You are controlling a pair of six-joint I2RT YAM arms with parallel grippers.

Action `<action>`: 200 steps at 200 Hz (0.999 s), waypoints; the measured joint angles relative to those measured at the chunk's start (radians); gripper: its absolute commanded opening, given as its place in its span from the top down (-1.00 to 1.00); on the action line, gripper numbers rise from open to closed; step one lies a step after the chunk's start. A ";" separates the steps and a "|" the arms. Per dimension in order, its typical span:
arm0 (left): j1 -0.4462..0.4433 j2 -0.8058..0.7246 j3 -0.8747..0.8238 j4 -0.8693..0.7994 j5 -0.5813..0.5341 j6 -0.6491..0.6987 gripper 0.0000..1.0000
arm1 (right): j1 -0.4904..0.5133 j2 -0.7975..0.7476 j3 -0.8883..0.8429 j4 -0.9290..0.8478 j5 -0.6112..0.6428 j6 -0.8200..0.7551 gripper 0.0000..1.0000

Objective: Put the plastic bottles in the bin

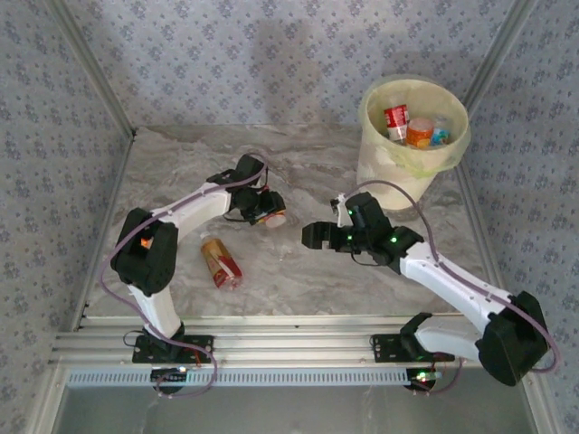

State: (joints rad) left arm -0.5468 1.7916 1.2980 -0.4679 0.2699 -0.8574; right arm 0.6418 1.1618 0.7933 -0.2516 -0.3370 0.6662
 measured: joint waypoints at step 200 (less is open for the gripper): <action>-0.089 -0.036 0.001 0.109 0.101 -0.116 -0.15 | 0.048 0.201 0.019 0.131 0.012 0.053 -0.14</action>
State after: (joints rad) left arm -0.6353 1.7557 1.2991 -0.3584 0.3714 -0.9733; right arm 0.6899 1.3624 0.8124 -0.1204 -0.3252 0.7193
